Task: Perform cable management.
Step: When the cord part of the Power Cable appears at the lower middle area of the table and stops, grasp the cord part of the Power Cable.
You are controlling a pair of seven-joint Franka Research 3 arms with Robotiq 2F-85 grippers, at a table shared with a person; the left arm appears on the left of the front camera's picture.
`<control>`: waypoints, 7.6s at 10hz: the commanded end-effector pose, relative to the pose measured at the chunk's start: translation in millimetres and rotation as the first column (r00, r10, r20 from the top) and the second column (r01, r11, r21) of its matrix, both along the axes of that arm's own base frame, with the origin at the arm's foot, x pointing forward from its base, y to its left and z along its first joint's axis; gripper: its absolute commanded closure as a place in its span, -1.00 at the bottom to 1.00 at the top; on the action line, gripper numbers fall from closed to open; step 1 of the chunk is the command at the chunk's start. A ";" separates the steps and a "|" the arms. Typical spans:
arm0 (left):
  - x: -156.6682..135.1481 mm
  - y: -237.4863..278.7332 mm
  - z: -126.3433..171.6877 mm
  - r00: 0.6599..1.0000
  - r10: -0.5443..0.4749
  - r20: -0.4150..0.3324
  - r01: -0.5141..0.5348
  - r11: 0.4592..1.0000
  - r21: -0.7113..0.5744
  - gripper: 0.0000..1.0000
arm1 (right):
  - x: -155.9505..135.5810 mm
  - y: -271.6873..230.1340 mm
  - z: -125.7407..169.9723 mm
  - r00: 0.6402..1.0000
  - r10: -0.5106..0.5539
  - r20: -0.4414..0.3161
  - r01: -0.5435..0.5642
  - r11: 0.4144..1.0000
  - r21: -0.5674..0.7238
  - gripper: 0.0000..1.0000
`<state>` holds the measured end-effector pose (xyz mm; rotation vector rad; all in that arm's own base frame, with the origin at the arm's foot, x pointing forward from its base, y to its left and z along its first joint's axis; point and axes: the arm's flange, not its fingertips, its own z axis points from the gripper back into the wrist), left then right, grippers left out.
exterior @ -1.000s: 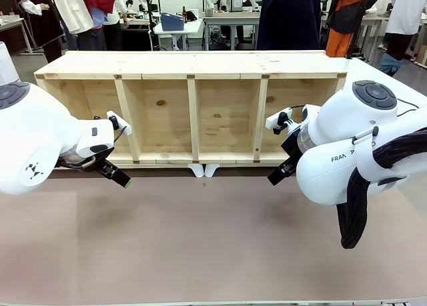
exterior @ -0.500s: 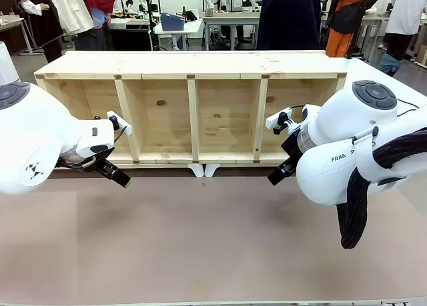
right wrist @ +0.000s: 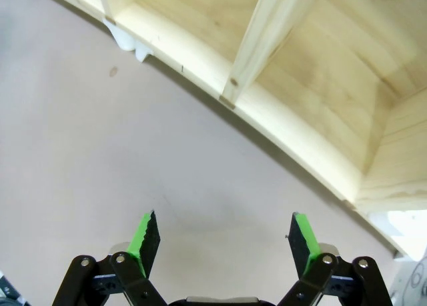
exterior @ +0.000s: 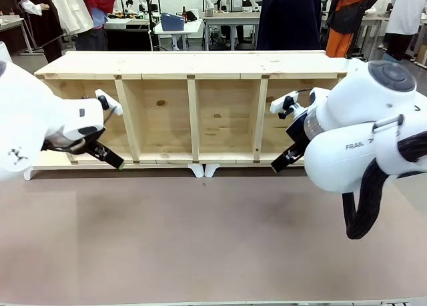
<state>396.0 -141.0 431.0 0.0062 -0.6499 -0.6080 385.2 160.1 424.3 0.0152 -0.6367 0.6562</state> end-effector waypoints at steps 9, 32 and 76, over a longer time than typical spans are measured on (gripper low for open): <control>-178.9 116.9 45.7 0.968 0.016 0.249 -0.003 0.998 -0.055 -1.00 | -146.1 -94.8 61.1 0.971 -0.132 0.199 0.121 0.990 0.070 -1.00; -104.0 113.8 182.1 0.970 0.036 0.241 -0.017 0.997 -0.079 -1.00 | -83.8 -83.7 164.3 0.971 -0.136 0.197 0.119 0.988 0.099 -1.00; -104.0 113.8 182.1 0.970 0.036 0.241 -0.017 0.997 -0.079 -1.00 | -83.8 -83.7 164.3 0.971 -0.136 0.197 0.119 0.988 0.099 -1.00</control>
